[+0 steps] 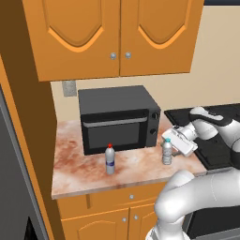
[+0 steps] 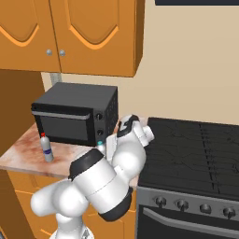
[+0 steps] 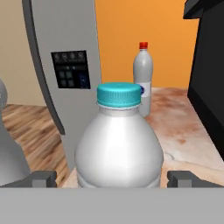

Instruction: Take the bottled waters from the counter and place them in the freezer to freeze. Close the freezer door after placing the bottles.

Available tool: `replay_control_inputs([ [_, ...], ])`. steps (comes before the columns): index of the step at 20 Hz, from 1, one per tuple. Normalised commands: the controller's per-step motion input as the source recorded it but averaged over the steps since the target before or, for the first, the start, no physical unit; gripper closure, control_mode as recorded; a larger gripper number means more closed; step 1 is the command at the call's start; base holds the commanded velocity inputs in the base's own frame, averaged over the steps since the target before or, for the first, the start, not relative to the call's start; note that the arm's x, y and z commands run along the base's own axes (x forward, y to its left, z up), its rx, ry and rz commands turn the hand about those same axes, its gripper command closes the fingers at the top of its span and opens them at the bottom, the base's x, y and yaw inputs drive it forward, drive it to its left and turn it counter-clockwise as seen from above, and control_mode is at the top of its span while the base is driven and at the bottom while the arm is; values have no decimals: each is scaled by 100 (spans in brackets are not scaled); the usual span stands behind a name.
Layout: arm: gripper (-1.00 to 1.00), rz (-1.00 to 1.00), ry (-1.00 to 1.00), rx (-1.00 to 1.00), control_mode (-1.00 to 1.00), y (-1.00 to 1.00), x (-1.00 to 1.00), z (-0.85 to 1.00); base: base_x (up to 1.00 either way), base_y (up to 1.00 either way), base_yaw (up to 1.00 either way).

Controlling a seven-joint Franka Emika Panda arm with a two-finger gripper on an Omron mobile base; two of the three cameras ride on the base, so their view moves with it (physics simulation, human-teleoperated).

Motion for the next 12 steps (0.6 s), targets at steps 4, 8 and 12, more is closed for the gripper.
replay_control_inputs([
  [4,100,0,2,0,-100,4,0,0,0,0,0],
  [8,100,0,1,0,-100,0,0,0,0,0,0],
  [12,100,0,1,0,-100,-2,0,0,0,0,0],
])
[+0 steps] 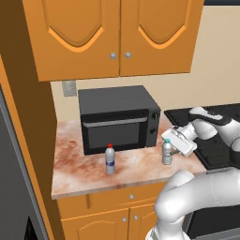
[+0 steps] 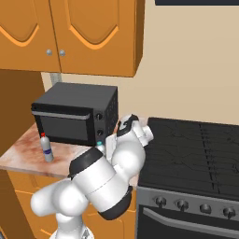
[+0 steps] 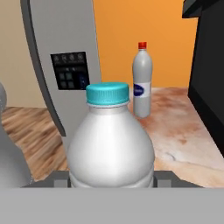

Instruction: Take the bottled waters from the counter and place them in the freezer to freeze. Close the freezer door after placing the bottles.

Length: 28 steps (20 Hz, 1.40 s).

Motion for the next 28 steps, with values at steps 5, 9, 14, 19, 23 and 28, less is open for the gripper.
replay_control_inputs([
  [5,100,-7,0,5,-100,-6,0,37,0,0,0],
  [9,100,-13,-2,30,-100,-4,-24,100,0,0,0],
  [14,100,-20,-3,21,-100,0,-50,100,0,0,0],
  [19,100,-14,2,-2,-100,15,-58,100,0,0,0],
  [23,100,-16,0,-15,-100,21,-84,99,0,0,0],
  [28,100,-22,0,-24,-100,61,-100,44,0,0,0],
])
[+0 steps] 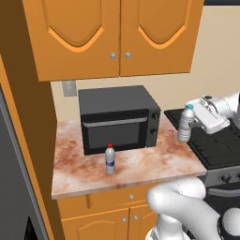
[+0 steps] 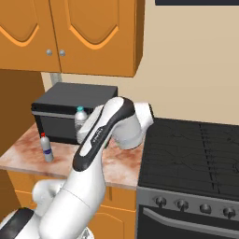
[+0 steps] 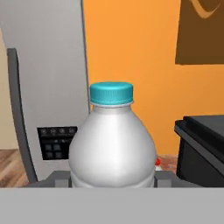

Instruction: Take the bottled waters from the counter and place them in the freezer to freeze. Close the freezer door after placing the bottles.

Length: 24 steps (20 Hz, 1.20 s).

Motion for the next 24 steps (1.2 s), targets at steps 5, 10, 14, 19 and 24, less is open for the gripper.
replay_control_inputs([
  [5,100,-28,-3,-26,-100,95,-81,16,0,0,0],
  [10,100,-28,0,-9,-100,39,-41,1,0,0,0],
  [14,100,-47,1,5,-100,-7,-8,0,0,0,0],
  [19,100,-49,0,23,-100,-6,-28,1,0,0,0],
  [24,100,-57,0,19,-100,0,-26,0,0,0,0],
])
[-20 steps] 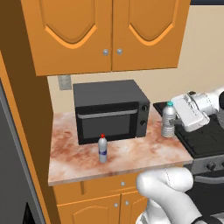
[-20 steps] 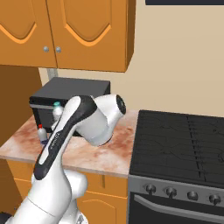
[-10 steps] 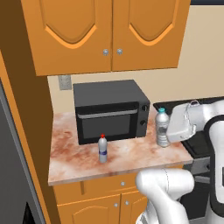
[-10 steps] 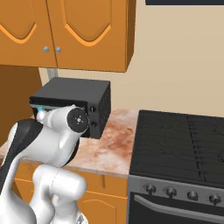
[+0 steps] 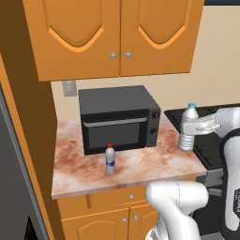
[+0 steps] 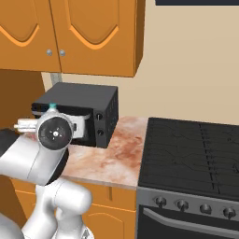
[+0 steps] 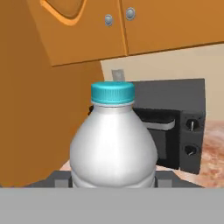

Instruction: Take the bottled waters from the counter and place them in the freezer to freeze. Close the freezer door after placing the bottles.

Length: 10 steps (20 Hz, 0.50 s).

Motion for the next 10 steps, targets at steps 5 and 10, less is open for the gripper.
replay_control_inputs([
  [5,100,-60,-1,2,-100,1,-30,0,0,0,0],
  [10,100,-32,-32,-13,-100,-1,-49,0,0,0,0],
])
